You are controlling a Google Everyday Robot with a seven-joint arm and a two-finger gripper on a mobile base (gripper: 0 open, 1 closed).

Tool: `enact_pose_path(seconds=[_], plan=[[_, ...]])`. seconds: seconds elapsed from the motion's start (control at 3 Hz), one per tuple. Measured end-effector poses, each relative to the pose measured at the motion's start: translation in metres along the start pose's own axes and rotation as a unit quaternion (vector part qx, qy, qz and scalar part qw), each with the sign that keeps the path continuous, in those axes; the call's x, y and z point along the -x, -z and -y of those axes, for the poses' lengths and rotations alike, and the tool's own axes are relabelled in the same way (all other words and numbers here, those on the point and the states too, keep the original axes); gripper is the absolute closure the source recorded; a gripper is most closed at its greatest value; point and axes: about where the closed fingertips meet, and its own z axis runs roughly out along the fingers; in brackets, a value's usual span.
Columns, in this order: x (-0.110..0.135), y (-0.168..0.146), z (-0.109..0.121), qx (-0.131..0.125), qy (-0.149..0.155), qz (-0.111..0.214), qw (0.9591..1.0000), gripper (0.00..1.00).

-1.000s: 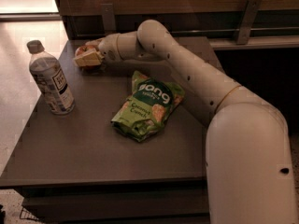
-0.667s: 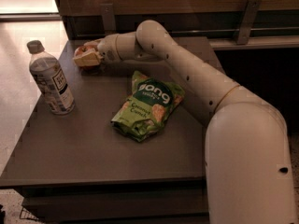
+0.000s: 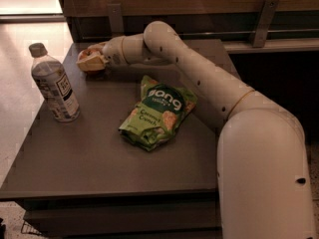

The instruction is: Pick apple

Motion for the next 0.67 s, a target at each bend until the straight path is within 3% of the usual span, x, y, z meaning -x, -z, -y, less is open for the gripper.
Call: enact_pose_path(seconds=[0.33,0.67], plan=[[0.021,0.013,-0.003,0.002,0.011,-0.006,0.9999,1.00],[0.063,0.045,-0.009,0.010,0.027,-0.014,0.9995,1.00]])
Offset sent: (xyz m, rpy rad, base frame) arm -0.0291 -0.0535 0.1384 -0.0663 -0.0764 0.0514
